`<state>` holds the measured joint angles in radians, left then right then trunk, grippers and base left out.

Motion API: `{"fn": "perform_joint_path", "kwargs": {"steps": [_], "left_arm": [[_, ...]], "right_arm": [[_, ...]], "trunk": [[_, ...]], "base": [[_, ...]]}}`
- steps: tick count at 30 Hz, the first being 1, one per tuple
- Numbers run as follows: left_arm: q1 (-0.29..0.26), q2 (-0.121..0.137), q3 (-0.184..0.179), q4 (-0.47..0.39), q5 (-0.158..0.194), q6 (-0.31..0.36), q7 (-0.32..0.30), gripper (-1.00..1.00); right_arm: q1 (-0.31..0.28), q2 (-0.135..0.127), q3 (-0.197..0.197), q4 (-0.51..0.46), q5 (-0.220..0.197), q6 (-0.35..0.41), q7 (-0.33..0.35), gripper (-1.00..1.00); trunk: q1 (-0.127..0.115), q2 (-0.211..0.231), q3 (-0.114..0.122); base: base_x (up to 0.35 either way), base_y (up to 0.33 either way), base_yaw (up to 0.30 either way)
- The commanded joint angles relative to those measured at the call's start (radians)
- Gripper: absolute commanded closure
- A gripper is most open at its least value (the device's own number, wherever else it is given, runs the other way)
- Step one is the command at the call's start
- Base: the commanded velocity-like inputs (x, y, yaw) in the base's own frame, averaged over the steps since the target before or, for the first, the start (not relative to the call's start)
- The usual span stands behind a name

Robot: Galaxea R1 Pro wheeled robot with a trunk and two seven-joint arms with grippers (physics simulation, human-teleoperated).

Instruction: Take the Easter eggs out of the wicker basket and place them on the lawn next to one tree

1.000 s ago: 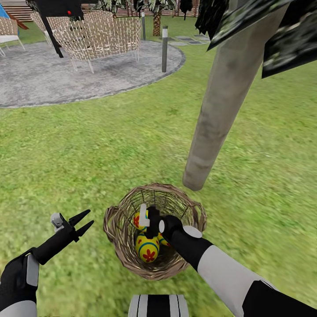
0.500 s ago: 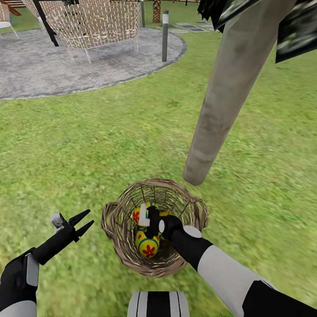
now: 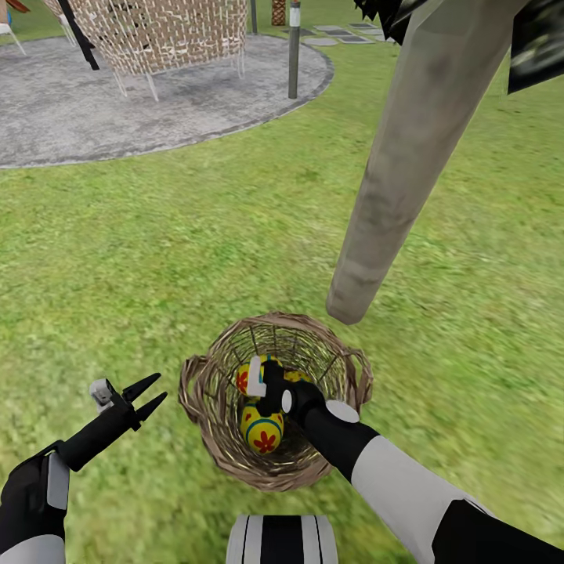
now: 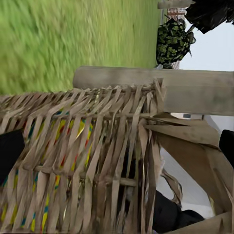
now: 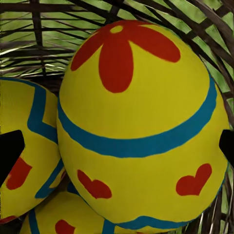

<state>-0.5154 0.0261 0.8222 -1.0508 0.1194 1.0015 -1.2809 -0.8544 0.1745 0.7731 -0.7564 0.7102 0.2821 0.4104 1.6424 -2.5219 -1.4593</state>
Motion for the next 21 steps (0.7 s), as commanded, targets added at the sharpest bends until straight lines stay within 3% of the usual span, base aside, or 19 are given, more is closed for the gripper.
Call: {"fn": "perform_joint_path", "kwargs": {"steps": [1, 3, 8, 13, 17, 21], "left_arm": [[0.0, 0.0, 0.0, 0.0, 0.0, 0.0, 0.0, -1.0], [0.0, 0.0, 0.0, 0.0, 0.0, 0.0, 0.0, -1.0], [0.023, 0.028, 0.028, -0.028, 0.028, -0.008, -0.016, -1.0], [0.028, 0.057, 0.034, -0.056, 0.057, -0.008, -0.017, -1.0], [0.028, 0.078, 0.034, -0.077, 0.059, -0.008, -0.017, -1.0], [0.028, 0.078, 0.034, -0.077, 0.059, -0.008, -0.017, -1.0]], "right_arm": [[0.0, 0.0, 0.0, -0.001, 0.0, 0.0, -0.005, -1.0], [0.0, 0.0, 0.0, -0.001, 0.0, 0.001, -0.022, -1.0], [-0.014, -0.001, -0.007, 0.005, 0.0, 0.004, -0.028, -1.0], [-0.017, -0.003, -0.009, 0.011, -0.001, 0.006, -0.057, -1.0], [-0.017, -0.003, -0.009, 0.011, -0.001, 0.006, -0.071, -1.0], [-0.017, -0.003, -0.009, 0.011, -0.001, 0.006, -0.071, -1.0]], "trunk": [[0.0, 0.0, 0.0], [0.0, 0.0, 0.0], [0.0, 0.0, 0.0], [0.001, -0.001, -0.008], [0.002, -0.001, -0.016], [0.003, -0.001, -0.023]], "base": [[0.0, 0.0, 0.0], [0.0, 0.0, 0.0], [0.0, 0.0, 0.0], [0.0, 0.0, 0.0], [0.0, 0.0, 0.0], [0.0, 0.0, 0.0]]}}
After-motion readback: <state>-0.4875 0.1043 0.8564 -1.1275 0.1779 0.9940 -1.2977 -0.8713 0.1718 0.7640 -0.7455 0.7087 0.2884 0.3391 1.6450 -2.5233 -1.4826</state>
